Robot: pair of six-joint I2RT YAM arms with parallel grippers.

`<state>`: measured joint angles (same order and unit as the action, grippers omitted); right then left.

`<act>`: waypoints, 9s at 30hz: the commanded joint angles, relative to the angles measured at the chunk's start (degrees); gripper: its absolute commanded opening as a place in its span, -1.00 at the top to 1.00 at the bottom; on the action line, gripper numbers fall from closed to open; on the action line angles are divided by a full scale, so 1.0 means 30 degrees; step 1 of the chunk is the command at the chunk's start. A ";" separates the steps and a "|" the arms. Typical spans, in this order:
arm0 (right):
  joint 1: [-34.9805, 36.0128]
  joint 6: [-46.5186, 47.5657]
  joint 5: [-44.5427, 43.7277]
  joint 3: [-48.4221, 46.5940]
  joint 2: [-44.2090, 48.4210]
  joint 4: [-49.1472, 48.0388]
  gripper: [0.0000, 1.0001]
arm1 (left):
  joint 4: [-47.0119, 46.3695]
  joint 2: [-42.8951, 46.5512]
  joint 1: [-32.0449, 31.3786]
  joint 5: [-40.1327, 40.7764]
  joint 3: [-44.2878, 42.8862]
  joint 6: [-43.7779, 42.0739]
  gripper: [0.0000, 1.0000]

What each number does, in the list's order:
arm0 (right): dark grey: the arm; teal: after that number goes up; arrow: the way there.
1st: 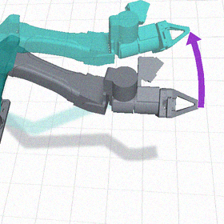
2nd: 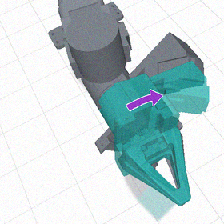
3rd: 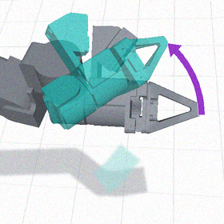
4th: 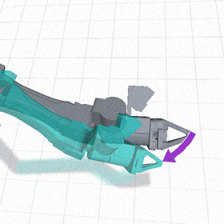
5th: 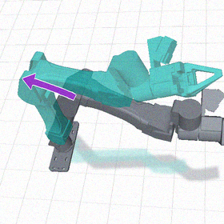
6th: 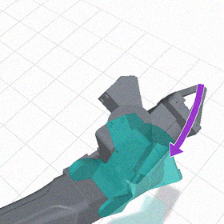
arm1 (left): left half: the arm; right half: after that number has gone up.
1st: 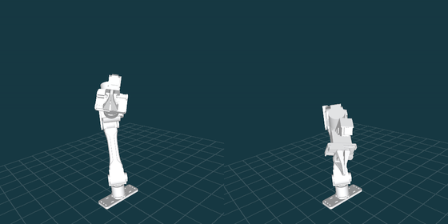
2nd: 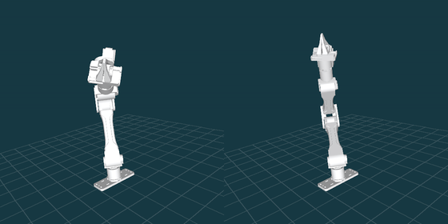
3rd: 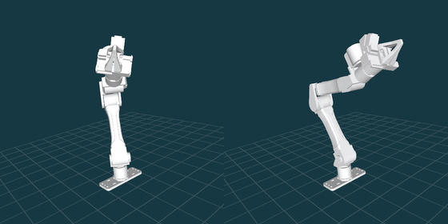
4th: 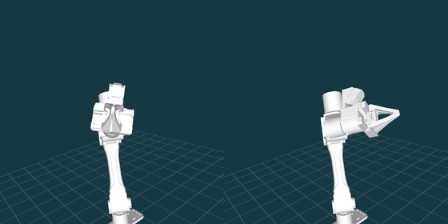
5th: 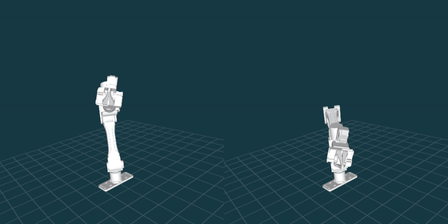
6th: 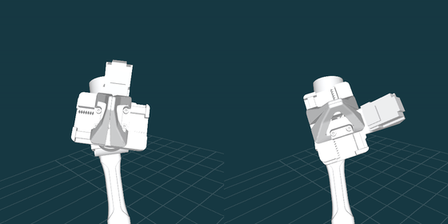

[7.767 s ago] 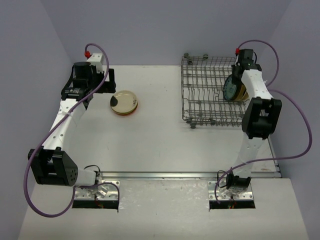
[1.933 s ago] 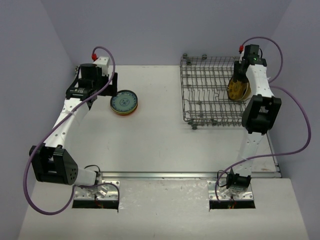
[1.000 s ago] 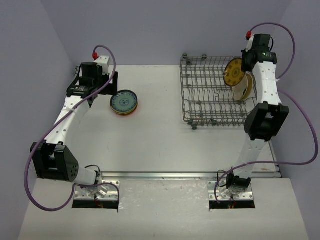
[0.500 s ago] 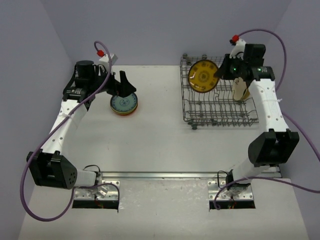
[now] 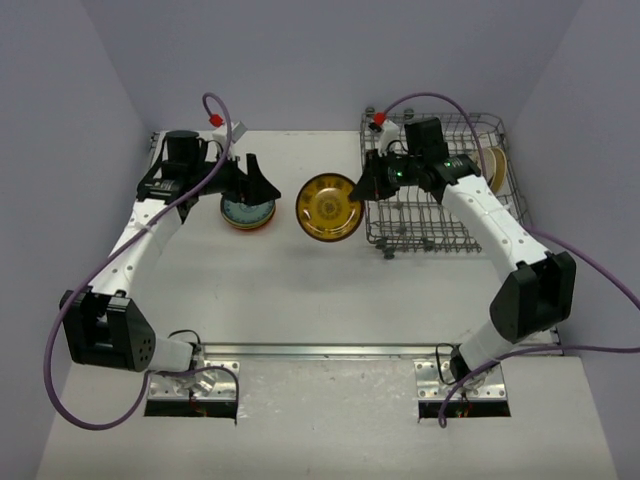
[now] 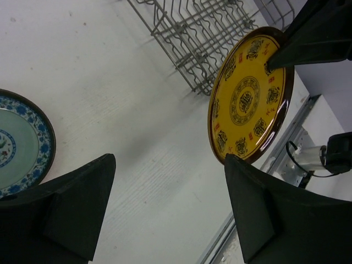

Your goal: Unload the plates from the dish rack

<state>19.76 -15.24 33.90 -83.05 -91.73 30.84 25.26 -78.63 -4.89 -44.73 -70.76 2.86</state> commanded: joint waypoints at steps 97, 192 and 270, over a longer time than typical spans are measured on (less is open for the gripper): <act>-1.0222 0.2963 -1.4280 -0.8725 -0.7071 0.3303 0.06 | -0.1929 0.1035 -0.1445 1.6845 0.1124 -0.4117 -0.54; 0.1000 0.1069 0.1335 -0.0323 0.0504 -0.1151 1.00 | 0.0102 -0.1738 -0.2089 -0.2657 0.0106 -0.2469 0.06; -1.2037 0.6613 -1.4385 -1.0927 -0.9171 0.1578 -0.03 | -0.0832 -0.0654 0.0050 1.5196 -0.1292 -0.2646 -1.00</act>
<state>-16.04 4.57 -11.20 -116.17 -122.56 37.71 25.55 -81.65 -4.19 0.64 -74.06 -4.71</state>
